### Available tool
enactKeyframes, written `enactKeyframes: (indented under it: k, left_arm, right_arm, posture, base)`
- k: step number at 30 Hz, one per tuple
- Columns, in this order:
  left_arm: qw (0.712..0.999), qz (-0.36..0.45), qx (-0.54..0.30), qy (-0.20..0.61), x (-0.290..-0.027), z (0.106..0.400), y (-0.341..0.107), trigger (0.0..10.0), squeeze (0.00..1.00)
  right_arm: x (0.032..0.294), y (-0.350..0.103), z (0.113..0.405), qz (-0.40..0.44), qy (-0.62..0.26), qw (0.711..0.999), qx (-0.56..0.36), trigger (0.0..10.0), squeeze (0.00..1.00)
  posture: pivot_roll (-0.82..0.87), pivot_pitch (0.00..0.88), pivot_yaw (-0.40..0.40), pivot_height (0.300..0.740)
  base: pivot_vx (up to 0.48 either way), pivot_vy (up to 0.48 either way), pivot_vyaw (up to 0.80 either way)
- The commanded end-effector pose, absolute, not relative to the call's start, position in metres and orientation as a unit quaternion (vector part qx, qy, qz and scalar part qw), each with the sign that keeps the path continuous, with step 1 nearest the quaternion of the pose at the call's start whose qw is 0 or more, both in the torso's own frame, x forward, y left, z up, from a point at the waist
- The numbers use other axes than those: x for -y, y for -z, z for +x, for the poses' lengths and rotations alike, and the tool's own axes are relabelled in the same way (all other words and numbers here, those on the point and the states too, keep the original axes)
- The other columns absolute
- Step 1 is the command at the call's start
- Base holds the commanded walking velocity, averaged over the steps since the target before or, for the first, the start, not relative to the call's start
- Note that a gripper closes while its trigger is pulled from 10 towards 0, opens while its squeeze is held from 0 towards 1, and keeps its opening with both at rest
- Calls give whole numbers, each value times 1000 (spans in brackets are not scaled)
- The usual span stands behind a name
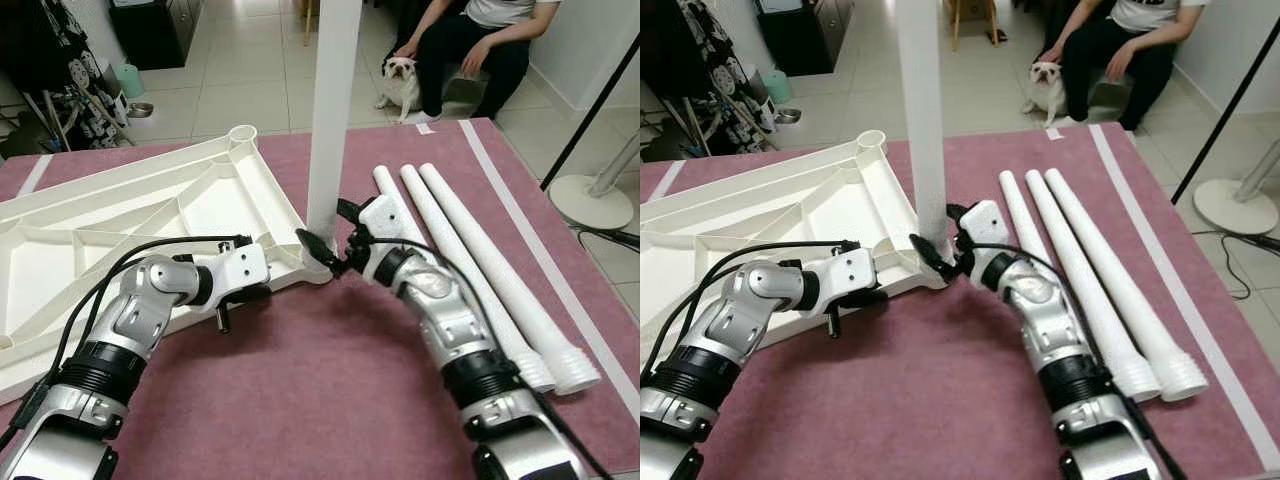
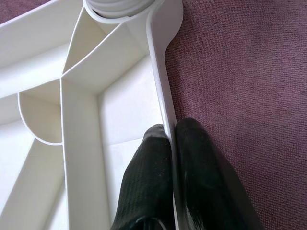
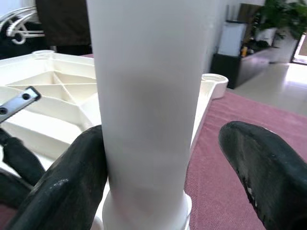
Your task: Building children table
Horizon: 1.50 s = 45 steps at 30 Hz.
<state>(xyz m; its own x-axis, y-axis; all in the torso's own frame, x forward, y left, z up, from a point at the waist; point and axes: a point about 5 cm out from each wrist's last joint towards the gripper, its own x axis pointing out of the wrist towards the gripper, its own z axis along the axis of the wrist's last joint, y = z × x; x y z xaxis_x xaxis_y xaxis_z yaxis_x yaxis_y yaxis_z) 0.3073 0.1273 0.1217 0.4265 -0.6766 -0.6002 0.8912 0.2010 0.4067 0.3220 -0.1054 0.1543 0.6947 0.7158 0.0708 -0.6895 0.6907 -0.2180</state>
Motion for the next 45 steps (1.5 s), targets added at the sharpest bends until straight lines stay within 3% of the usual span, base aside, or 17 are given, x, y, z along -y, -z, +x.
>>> enactKeyframes:
  k: [1,7,8,9,20,34,45]
  left_arm:
    - [780,395,-149,463,-138,311,-118,10000,0]
    - [781,395,-150,461,-139,311,-118,10000,0]
    - [781,395,-150,460,-139,311,-118,10000,0]
    - [780,395,-150,461,-139,311,-118,10000,0]
    - [780,394,-149,462,-138,310,-117,10000,0]
    - [780,393,-148,463,-136,310,-118,10000,0]
    - [781,392,-150,463,-137,309,-117,10000,0]
  right_arm:
    - [107,-159,324,-87,-403,908,73,10000,0]
    - [108,-161,324,-76,-453,886,57,10000,0]
    - [109,-162,325,-73,-463,882,51,8863,0]
    - [109,-162,327,-79,-462,882,50,10000,0]
    - [108,-165,331,-72,-466,881,51,10000,0]
    - [100,-174,334,-78,-520,849,47,10000,0]
    - [100,-179,342,-99,-531,841,31,10000,0]
  posture:
    - [74,0,109,740]
    - [74,0,109,740]
    - [79,0,106,740]
    - [79,0,105,740]
    - [78,0,104,740]
    - [81,0,103,740]
    - [83,0,101,740]
  base:
    - [0,0,0]
    - [0,0,0]
    - [0,0,0]
    - [0,0,0]
    - [0,0,0]
    - [0,0,0]
    - [0,0,0]
